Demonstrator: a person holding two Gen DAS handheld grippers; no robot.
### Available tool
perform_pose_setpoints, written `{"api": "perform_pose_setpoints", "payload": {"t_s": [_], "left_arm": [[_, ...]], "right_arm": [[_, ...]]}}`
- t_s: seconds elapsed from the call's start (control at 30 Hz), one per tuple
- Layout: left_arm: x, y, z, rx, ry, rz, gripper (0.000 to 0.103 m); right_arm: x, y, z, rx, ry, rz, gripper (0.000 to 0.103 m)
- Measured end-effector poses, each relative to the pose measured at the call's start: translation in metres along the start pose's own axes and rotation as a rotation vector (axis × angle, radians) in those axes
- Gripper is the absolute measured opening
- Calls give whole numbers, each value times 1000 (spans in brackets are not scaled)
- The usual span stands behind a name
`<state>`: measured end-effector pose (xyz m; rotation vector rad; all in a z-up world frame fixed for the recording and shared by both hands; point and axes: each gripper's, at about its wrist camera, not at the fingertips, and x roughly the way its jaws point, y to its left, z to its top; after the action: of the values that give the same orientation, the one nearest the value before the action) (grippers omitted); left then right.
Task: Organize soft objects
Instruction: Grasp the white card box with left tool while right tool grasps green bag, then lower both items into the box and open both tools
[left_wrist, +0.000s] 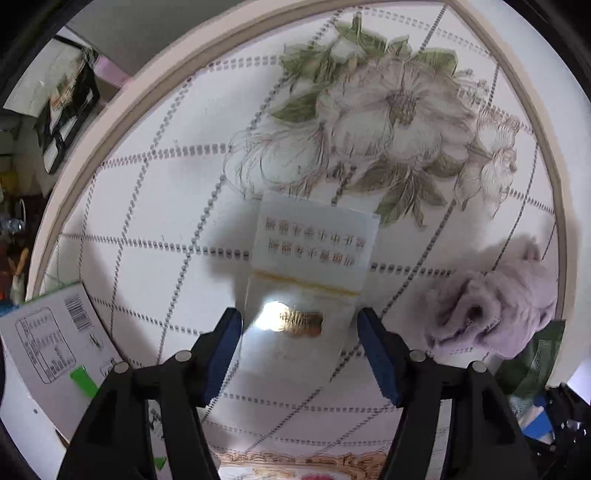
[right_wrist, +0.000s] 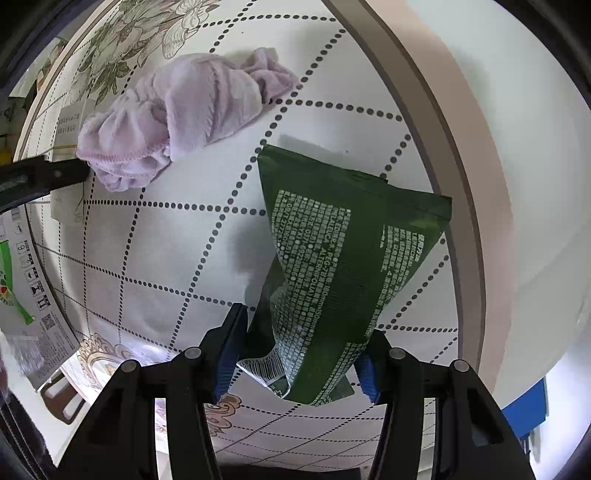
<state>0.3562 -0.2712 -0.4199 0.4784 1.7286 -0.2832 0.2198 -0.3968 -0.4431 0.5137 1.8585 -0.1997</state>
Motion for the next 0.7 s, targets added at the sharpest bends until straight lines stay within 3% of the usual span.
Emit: {"api": "perform_pose_setpoints", "payload": {"t_s": [0.07, 0.17, 0.27, 0.47, 0.7], "left_arm": [[2, 3, 2, -29, -4, -40, 56], [8, 25, -8, -96, -13, -96, 56], [14, 33, -24, -129, -18, -117, 55], [16, 40, -92, -197, -45, -223, 55], [-50, 56, -186, -247, -212, -342, 55]], "right_arm": [[-2, -7, 0, 14, -9, 12, 55], [-10, -17, 0, 27, -41, 11, 44], [-15, -24, -2, 43, -56, 27, 39], [-33, -20, -22, -7, -89, 41, 35], [-98, 20, -68, -174, -175, 115, 35]]}}
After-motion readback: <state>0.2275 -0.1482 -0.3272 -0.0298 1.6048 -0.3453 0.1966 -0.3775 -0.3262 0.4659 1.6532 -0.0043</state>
